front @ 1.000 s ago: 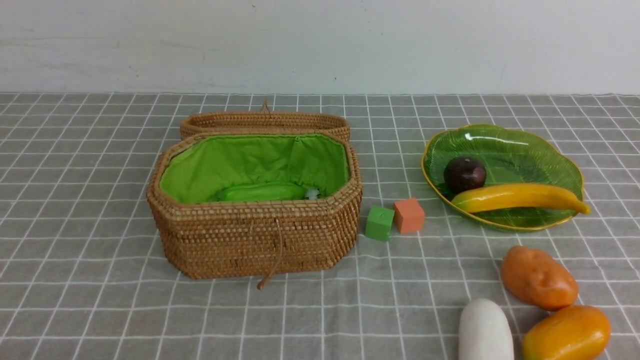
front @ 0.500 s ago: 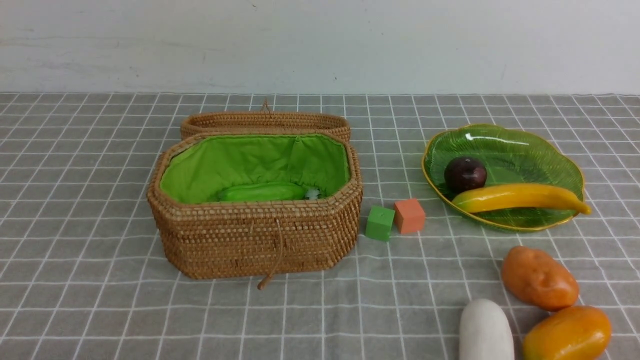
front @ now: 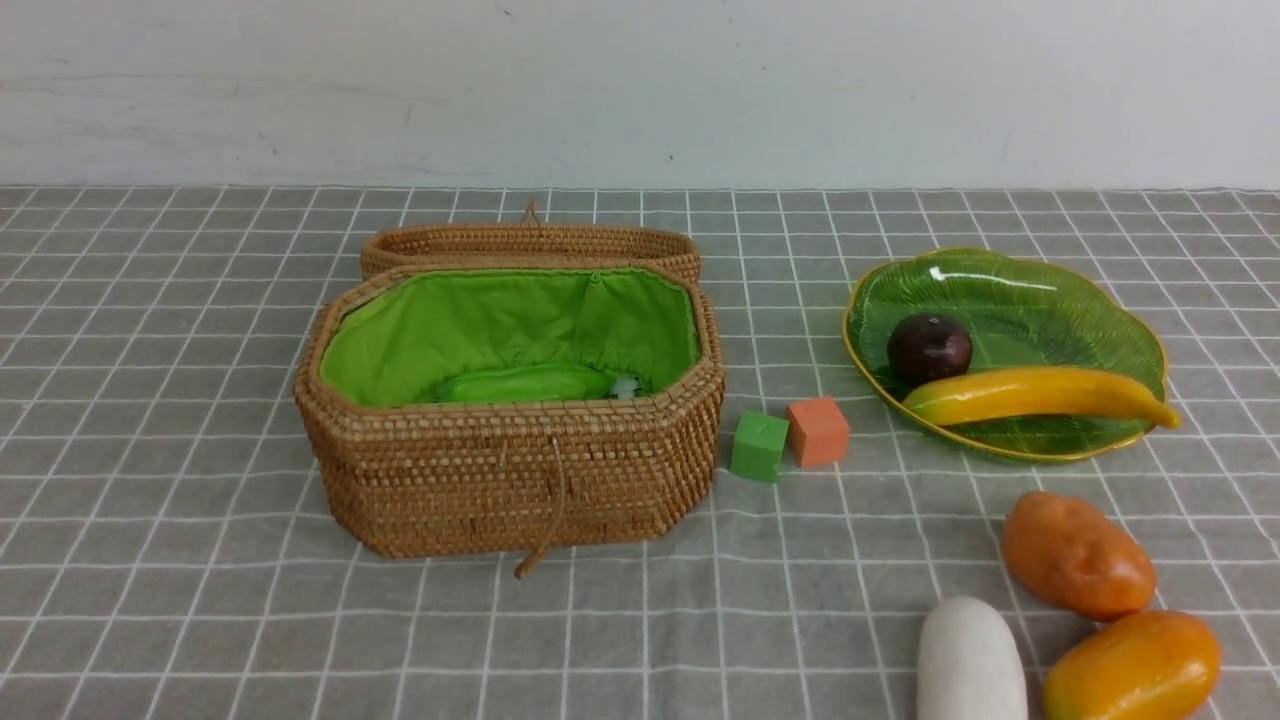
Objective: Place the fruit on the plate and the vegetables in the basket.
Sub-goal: Take a daikon with your right arm and place it on the basket on the left.
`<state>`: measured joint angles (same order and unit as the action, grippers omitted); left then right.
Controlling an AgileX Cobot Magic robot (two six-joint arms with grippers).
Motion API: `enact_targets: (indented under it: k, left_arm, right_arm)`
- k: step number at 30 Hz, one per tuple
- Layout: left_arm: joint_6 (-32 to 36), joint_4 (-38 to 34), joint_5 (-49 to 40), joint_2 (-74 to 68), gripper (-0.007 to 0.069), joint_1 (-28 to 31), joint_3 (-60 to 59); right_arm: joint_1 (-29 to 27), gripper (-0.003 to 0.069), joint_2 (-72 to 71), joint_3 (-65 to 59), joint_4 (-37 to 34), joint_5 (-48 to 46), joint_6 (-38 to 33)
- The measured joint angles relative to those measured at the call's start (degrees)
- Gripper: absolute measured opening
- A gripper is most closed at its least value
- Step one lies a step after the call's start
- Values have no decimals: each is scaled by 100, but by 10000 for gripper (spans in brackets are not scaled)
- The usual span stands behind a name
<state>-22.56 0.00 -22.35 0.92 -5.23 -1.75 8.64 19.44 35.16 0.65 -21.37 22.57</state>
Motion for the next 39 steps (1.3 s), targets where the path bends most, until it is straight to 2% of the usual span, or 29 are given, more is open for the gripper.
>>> enact_targets:
  k: [4,7,9,10,12,14,16,19,23,26,32,36,39]
  left_arm:
    - [0,0,0,0,50,0,0]
    - [0,0,0,0,53,0,0]
    - [0,0,0,0,57,0,0]
    - [0,0,0,0,57,0,0]
    - [0,0,0,0,59,0,0]
    - [0,0,0,0,59,0,0]
    - [0,0,0,0,60,0,0]
    - [0,0,0,0,60,0,0]
    - [5,0,0,0,60,0,0]
    - [5,0,0,0,62,0,0]
    - [5,0,0,0,71,0,0]
    - [5,0,0,0,75,0,0]
    - [5,0,0,0,78,0,0]
  right_arm:
    - [0,241,1177,578,246,-1281,-222]
    - [0,241,1716,657,15,-1605,-551]
    - [0,241,2122,682,-557,-1830,-1202]
    - [0,242,2501,682,-1289,-2145,-1928]
    - [0,256,3013,682,-1987,-2502,-2731]
    - [0,271,3327,682,-2241,-2634,-3046]
    - [0,334,3877,682,-2588,-2816,-3338]
    - [104,450,4380,682,-2628,-2842,-3425]
    - [556,612,4820,687,-2601,-2633,-3441]
    - [856,670,5118,706,-2601,-2407,-3367]
    - [1225,665,5792,881,-2521,-2242,-3111]
    - [1292,613,6246,1028,-2201,-2049,-2430]
    - [1299,544,6611,1075,-1873,-1723,-1794]
